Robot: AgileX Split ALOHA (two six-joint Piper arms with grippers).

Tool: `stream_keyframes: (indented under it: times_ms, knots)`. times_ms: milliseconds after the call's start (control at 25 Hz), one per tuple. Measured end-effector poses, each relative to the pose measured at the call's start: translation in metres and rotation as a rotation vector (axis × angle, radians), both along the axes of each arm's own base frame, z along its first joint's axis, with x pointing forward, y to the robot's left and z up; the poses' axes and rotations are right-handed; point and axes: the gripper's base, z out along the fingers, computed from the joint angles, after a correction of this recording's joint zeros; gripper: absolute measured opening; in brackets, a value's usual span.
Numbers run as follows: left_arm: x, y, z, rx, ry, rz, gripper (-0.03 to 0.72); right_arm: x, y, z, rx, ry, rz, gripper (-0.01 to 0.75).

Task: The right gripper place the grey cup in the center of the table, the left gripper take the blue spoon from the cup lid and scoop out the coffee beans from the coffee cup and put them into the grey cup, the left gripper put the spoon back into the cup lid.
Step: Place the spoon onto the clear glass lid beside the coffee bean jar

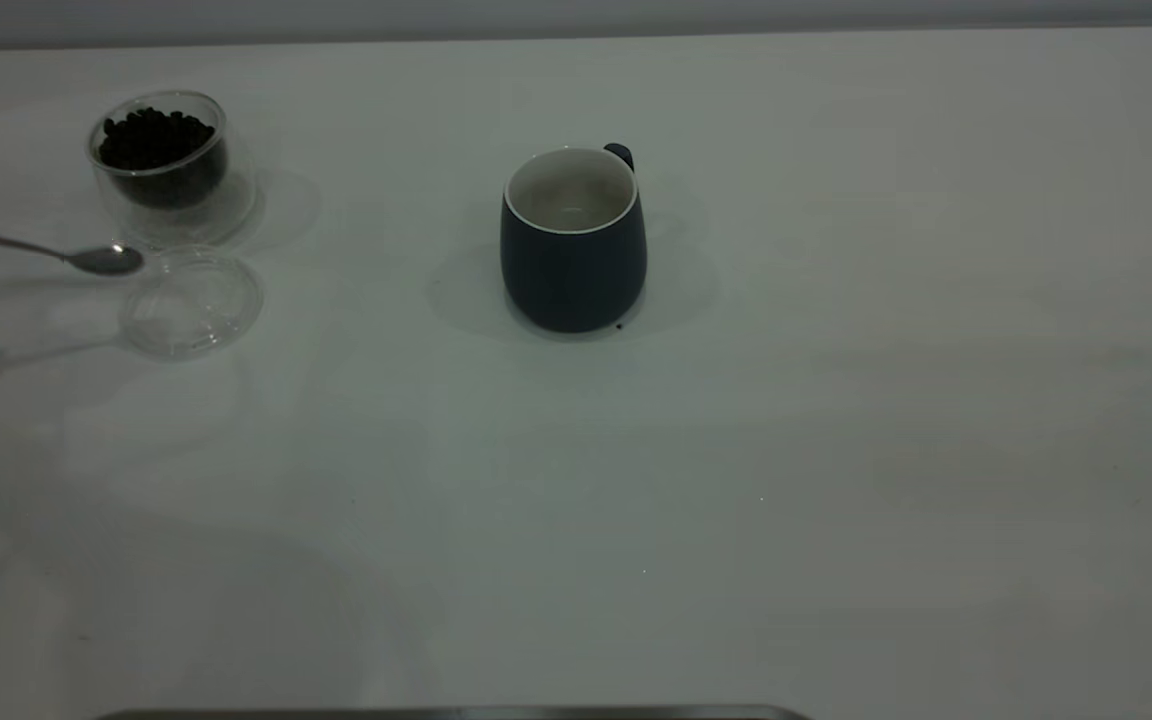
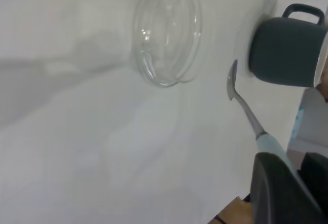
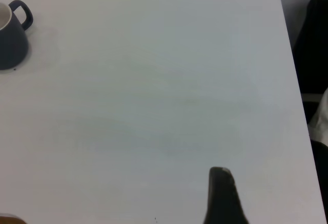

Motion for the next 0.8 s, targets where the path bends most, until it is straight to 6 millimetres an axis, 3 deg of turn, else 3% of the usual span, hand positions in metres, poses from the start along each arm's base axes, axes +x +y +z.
stream_keyframes:
  times_ms: [240, 800]
  knots:
    - [0.005, -0.004, -0.017, -0.051, -0.066, 0.036, 0.131, 0.000, 0.000, 0.000, 0.000, 0.000, 0.000, 0.460]
    - [0.002, -0.006, -0.041, -0.054, -0.025, 0.056, 0.131, 0.000, 0.000, 0.000, 0.000, 0.000, 0.000, 0.460]
